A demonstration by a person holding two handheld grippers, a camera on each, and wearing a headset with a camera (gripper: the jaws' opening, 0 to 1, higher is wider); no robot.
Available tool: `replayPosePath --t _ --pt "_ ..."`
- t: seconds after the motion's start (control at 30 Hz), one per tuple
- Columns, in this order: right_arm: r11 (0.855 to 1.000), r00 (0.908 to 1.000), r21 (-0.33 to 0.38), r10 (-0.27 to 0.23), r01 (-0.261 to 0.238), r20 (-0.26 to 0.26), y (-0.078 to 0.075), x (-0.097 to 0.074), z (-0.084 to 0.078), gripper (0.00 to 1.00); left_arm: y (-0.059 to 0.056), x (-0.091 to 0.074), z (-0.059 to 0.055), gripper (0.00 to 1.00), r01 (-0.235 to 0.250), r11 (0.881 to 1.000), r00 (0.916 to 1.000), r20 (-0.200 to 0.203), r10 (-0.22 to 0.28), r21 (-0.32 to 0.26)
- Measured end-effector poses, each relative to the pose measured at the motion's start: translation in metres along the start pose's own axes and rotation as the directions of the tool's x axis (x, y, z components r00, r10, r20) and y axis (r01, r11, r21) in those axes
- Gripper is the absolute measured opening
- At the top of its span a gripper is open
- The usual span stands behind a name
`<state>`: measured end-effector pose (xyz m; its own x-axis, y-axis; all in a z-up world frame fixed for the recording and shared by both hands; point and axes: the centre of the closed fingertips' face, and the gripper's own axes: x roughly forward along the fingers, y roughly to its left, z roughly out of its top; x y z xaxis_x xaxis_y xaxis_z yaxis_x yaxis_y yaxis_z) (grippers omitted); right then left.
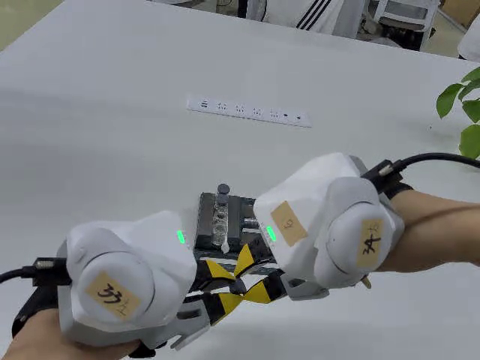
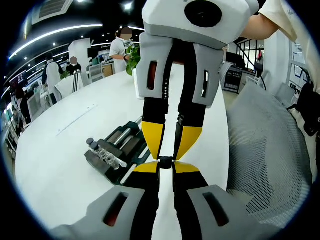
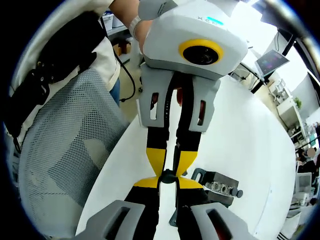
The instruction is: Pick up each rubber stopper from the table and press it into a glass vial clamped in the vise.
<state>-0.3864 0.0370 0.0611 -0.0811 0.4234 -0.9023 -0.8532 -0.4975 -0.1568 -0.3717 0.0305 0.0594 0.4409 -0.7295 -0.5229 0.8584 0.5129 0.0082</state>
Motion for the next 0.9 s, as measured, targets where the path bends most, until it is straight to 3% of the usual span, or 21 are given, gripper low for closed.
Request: replayPosePath --t 0.57,0.87,0.9 --pt "1.000 0.9997 -0.012 0.016 -0.016 -0.017 0.002 -0.003 -0.001 0.06 -0.002 0.003 0.000 0.05 0.029 1.000 0.9996 -0.004 -0.029 -0.009" --pt "0.998 0.9985 0.063 0.026 -0.029 0.048 -0.001 -0.009 0.001 0.09 -0.002 0.001 0.003 0.04 0.019 1.000 0.9997 0.015 -0.019 -0.006" --pt "0.997 0.9983 0.072 0.010 -0.014 0.057 -0.005 -0.011 0.001 0.10 -0.002 0.000 0.003 0.04 0.016 1.000 0.9998 0.015 -0.016 -0.004"
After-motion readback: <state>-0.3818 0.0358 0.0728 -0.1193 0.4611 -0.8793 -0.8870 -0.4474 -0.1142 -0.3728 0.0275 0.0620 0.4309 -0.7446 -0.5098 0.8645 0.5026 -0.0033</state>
